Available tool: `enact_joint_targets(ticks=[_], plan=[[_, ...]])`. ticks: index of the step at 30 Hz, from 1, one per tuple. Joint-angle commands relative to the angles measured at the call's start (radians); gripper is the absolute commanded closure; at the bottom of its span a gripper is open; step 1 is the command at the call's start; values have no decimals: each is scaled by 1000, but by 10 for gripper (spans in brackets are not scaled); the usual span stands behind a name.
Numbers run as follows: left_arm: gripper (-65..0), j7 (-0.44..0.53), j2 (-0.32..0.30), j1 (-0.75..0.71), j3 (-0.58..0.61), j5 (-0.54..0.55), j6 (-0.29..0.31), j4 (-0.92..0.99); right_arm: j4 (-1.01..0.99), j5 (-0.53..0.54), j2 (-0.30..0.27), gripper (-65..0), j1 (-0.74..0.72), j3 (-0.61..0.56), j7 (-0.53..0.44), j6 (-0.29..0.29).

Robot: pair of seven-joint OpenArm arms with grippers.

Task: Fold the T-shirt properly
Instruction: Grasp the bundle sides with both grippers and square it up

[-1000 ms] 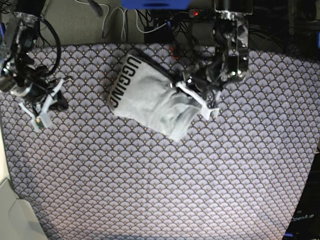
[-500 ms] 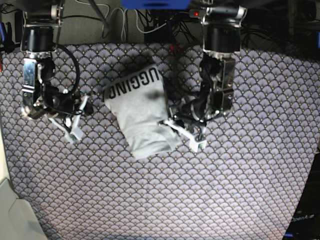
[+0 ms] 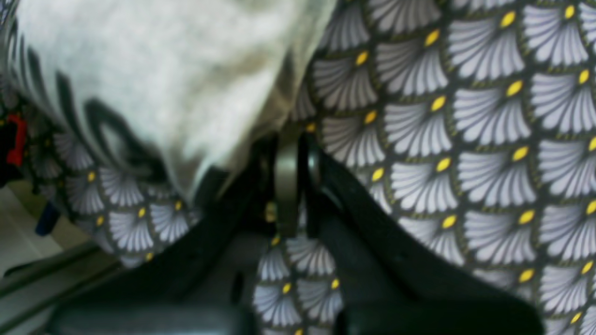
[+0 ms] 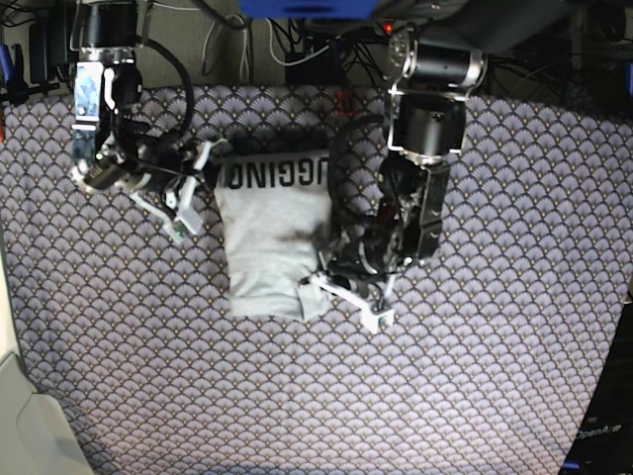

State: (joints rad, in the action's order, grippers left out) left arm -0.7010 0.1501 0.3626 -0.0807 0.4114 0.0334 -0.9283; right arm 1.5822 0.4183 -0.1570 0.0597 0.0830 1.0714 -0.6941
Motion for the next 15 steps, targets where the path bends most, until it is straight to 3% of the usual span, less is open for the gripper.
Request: enact_joint_targets(ticks=[1,15], plan=[[-61,19,7,25,3,1,3,-4,25,15,-5,0,-4,4,-15,-4],[-62,117,7,45,2,10,12,-8,88,15,10,0,61,-75,-17,-4]])
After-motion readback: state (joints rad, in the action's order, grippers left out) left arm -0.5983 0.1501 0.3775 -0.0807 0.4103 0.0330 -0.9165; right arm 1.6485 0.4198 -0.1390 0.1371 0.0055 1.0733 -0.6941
